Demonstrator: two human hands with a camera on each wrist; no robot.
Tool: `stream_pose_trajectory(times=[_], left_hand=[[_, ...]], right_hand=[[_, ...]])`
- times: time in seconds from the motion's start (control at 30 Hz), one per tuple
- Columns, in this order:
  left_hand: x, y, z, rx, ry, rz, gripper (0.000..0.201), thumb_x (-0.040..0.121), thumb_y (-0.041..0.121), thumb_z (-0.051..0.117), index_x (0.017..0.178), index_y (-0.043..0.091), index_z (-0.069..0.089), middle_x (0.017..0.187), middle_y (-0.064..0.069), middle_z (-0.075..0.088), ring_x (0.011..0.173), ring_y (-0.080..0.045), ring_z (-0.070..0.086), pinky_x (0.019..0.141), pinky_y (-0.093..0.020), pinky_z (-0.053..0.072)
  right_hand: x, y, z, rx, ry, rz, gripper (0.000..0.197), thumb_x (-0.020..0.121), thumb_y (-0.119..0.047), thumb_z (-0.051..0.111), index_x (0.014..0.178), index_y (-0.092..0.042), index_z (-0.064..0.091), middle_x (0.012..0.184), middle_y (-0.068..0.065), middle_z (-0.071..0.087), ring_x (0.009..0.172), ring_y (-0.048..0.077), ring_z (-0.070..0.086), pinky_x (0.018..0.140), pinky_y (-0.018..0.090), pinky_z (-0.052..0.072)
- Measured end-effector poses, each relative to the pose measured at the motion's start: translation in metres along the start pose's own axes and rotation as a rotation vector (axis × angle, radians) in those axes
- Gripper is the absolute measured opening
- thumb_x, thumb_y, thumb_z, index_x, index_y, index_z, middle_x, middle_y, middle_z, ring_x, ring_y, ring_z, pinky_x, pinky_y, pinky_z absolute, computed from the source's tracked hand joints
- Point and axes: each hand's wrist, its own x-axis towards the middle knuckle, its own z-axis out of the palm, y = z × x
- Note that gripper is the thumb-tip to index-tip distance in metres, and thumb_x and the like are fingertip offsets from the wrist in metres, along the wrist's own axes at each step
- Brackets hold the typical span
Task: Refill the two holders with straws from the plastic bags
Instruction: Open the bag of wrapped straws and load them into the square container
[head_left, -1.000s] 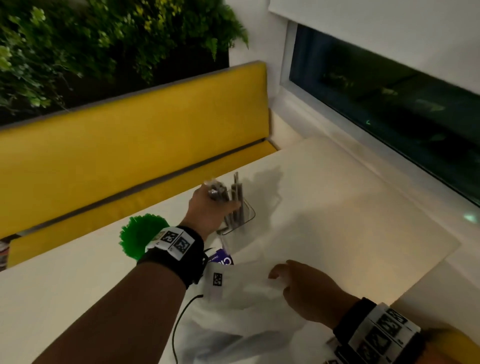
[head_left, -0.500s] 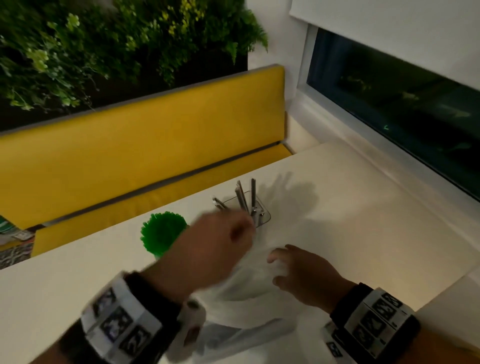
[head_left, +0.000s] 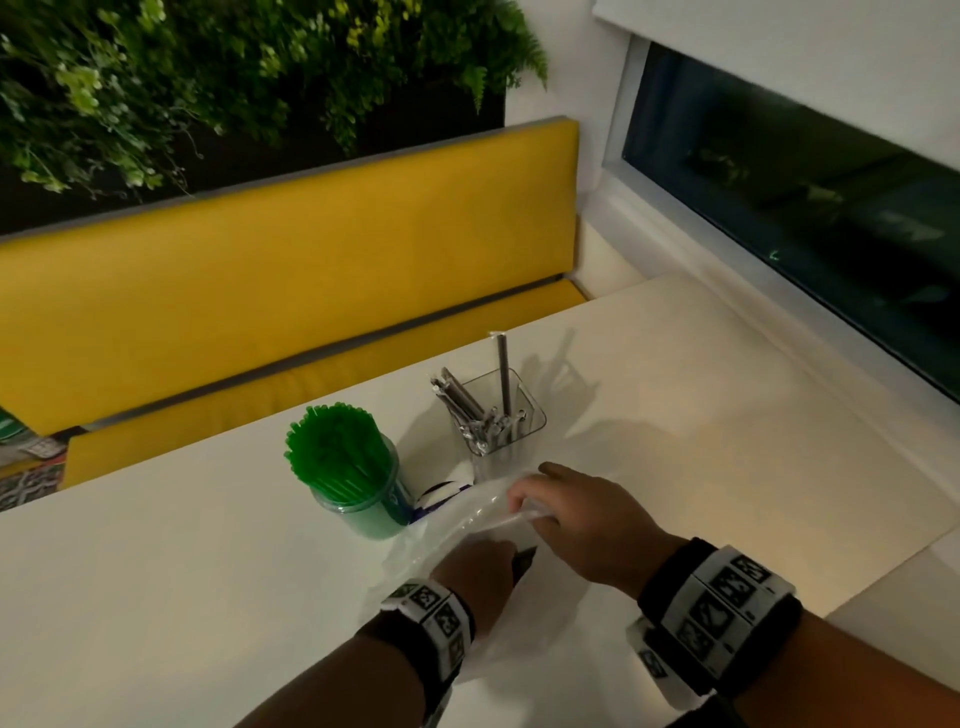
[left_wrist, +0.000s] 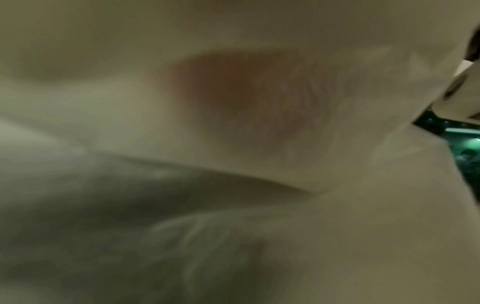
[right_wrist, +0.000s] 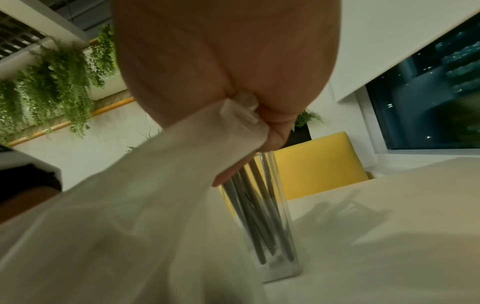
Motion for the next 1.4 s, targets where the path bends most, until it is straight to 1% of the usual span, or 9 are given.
stream_pose_trajectory(times=[0.17, 0.27, 0.43, 0.7, 0.93, 1.03, 1.2, 1.27, 1.4], left_hand=[[-0.011, 0.003, -0.021, -0.111, 0.01, 0.062, 0.035, 0.103, 0.044, 0.04, 0.12, 0.022, 0.061, 0.121, 0.001, 0.064, 0.117, -0.021, 0.057, 0.101, -0.028, 0.038], [-0.026, 0.0, -0.04, -0.107, 0.124, 0.215, 0.015, 0.092, 0.047, 0.051, 0.097, 0.034, 0.057, 0.095, 0.017, 0.061, 0.09, -0.004, 0.053, 0.076, -0.008, 0.033], [-0.04, 0.01, -0.062, -0.327, -0.121, 0.293, 0.033, 0.074, 0.025, 0.07, 0.105, 0.034, 0.062, 0.099, 0.011, 0.068, 0.091, -0.011, 0.064, 0.081, -0.024, 0.051], [-0.076, 0.02, -0.137, -0.695, 0.045, 0.535, 0.039, 0.082, 0.006, 0.076, 0.083, 0.044, 0.069, 0.082, 0.01, 0.072, 0.077, -0.002, 0.066, 0.08, -0.025, 0.056], [-0.078, 0.032, -0.245, -1.385, 0.83, 0.825, 0.022, 0.085, -0.001, 0.061, 0.101, 0.014, 0.061, 0.087, -0.007, 0.063, 0.087, -0.029, 0.06, 0.082, -0.039, 0.05], [-0.031, 0.032, -0.241, -1.331, 0.948, 0.574, 0.013, 0.089, 0.003, 0.065, 0.097, 0.011, 0.059, 0.088, -0.004, 0.062, 0.085, -0.02, 0.06, 0.076, -0.036, 0.05], [0.036, 0.021, -0.179, -1.185, 0.676, 0.114, 0.017, 0.089, 0.019, 0.074, 0.102, 0.016, 0.064, 0.092, 0.004, 0.068, 0.086, -0.018, 0.065, 0.082, -0.048, 0.057], [0.047, 0.016, -0.167, -1.117, 0.569, 0.1, 0.017, 0.086, 0.013, 0.076, 0.095, 0.02, 0.064, 0.089, 0.003, 0.069, 0.083, -0.014, 0.067, 0.074, -0.034, 0.056], [0.057, -0.004, -0.16, -0.844, 0.347, 0.021, 0.068, 0.066, 0.028, 0.091, 0.123, 0.013, 0.058, 0.116, 0.0, 0.069, 0.105, -0.016, 0.068, 0.076, -0.022, 0.056]], right_hand=[[-0.005, 0.014, -0.005, -0.04, 0.004, 0.062, 0.019, 0.092, -0.025, 0.051, 0.104, -0.039, 0.055, 0.094, -0.013, 0.048, 0.072, 0.014, 0.055, 0.066, 0.027, 0.042], [-0.007, 0.026, -0.007, -0.071, -0.004, 0.119, 0.017, 0.092, -0.027, 0.052, 0.104, -0.039, 0.054, 0.094, -0.01, 0.044, 0.066, 0.016, 0.052, 0.063, 0.03, 0.045], [-0.009, 0.027, -0.006, -0.01, -0.057, 0.043, 0.024, 0.087, -0.025, 0.059, 0.103, -0.04, 0.051, 0.099, -0.012, 0.041, 0.063, 0.016, 0.053, 0.057, 0.033, 0.047], [-0.007, 0.035, 0.006, -0.162, -0.079, 0.079, 0.014, 0.088, -0.028, 0.041, 0.095, -0.038, 0.048, 0.093, -0.011, 0.041, 0.074, 0.022, 0.057, 0.065, 0.041, 0.055], [-0.016, 0.019, -0.003, -0.169, -0.04, 0.116, 0.015, 0.091, -0.022, 0.05, 0.1, -0.033, 0.054, 0.098, -0.008, 0.046, 0.061, 0.018, 0.051, 0.057, 0.033, 0.049], [-0.017, 0.015, -0.005, -0.142, -0.038, 0.132, 0.016, 0.091, -0.023, 0.052, 0.103, -0.034, 0.053, 0.098, -0.01, 0.043, 0.064, 0.017, 0.047, 0.059, 0.031, 0.044], [-0.021, 0.016, -0.005, -0.125, -0.031, 0.138, 0.015, 0.091, -0.024, 0.055, 0.103, -0.034, 0.054, 0.097, -0.01, 0.044, 0.069, 0.017, 0.054, 0.061, 0.029, 0.047], [-0.021, 0.018, -0.004, -0.129, -0.032, 0.144, 0.015, 0.091, -0.025, 0.056, 0.102, -0.034, 0.054, 0.098, -0.01, 0.046, 0.071, 0.018, 0.057, 0.064, 0.032, 0.052], [-0.022, 0.019, -0.004, -0.123, -0.027, 0.142, 0.016, 0.091, -0.024, 0.056, 0.103, -0.035, 0.055, 0.1, -0.011, 0.047, 0.073, 0.018, 0.059, 0.067, 0.034, 0.054]])
